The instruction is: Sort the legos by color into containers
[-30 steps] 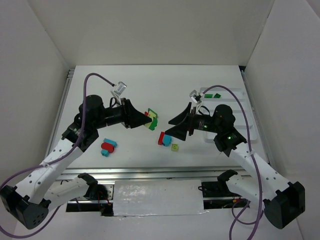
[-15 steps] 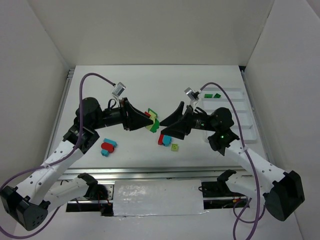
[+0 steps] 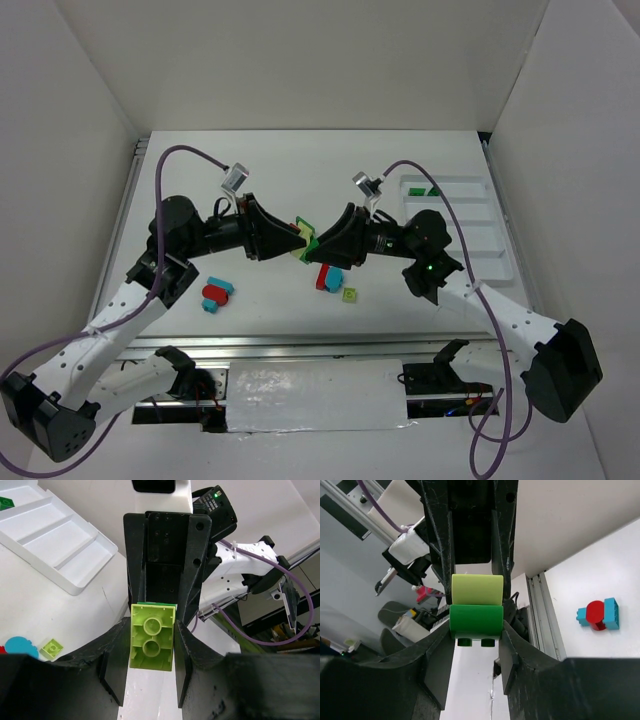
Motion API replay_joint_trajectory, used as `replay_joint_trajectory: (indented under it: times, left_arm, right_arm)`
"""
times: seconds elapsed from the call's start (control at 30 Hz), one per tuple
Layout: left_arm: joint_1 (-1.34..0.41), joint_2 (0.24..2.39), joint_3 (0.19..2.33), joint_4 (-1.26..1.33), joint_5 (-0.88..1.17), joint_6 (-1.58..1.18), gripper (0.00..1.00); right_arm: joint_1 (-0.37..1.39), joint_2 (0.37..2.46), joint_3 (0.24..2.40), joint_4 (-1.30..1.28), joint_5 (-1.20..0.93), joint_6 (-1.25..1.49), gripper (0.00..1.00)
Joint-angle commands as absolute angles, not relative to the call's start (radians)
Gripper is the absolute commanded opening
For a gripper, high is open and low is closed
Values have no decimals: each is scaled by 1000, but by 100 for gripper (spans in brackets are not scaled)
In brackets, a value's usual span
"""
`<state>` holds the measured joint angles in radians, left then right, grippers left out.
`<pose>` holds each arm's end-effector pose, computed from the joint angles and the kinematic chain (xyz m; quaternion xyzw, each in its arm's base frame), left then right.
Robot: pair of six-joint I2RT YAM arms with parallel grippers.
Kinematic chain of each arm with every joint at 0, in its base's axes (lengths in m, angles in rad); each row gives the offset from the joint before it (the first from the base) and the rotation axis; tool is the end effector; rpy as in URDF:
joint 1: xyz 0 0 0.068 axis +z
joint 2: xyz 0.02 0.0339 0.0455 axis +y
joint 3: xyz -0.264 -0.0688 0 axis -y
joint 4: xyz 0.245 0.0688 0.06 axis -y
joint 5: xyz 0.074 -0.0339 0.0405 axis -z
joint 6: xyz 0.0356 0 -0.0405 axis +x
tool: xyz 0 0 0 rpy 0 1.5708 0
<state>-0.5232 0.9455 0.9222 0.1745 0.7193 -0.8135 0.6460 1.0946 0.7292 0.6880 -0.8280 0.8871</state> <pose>0.1714 -0.1260 0.3970 0.1759 0.6422 -0.6200 0.4151 0.1777 0.1668 0.3477 -0.2597 0.5704 0.6847 0.3721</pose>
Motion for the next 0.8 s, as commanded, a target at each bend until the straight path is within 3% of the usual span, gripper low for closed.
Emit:
replay_joint_trajectory:
  times: [0.0,0.1,0.27,0.47,0.53,0.63,0.7,0.77]
  left_arm:
    - [-531,931,928,184,723,-798,0]
    - [-525,919,945,126,655,-764,0]
    - [-477,902,1020,-41,563,-732,0]
    - [-430,907,1054,-64,551,-729,0]
    - [-428,905,1075,-103,475,-712,0]
    - [-428,916,1152,-320,349,-617,0]
    - [-428,927,1184,-463,229,-543,0]
    - [-426,927,1184,-523,154,-484,0]
  right_arm:
    - [655,1100,764,756,-814,859,0]
    - [638,1089,712,841,-883,842,0]
    - [572,1069,643,753,-931,747,0]
    - [465,1069,555,790,-985,772,0]
    - [373,1065,580,596,-887,738,0]
    - [235,1100,727,89,-348,710,0]
    - [143,1248,908,-224,-130,785,0]
    - [20,1366,1013,-322,-2,826,0]
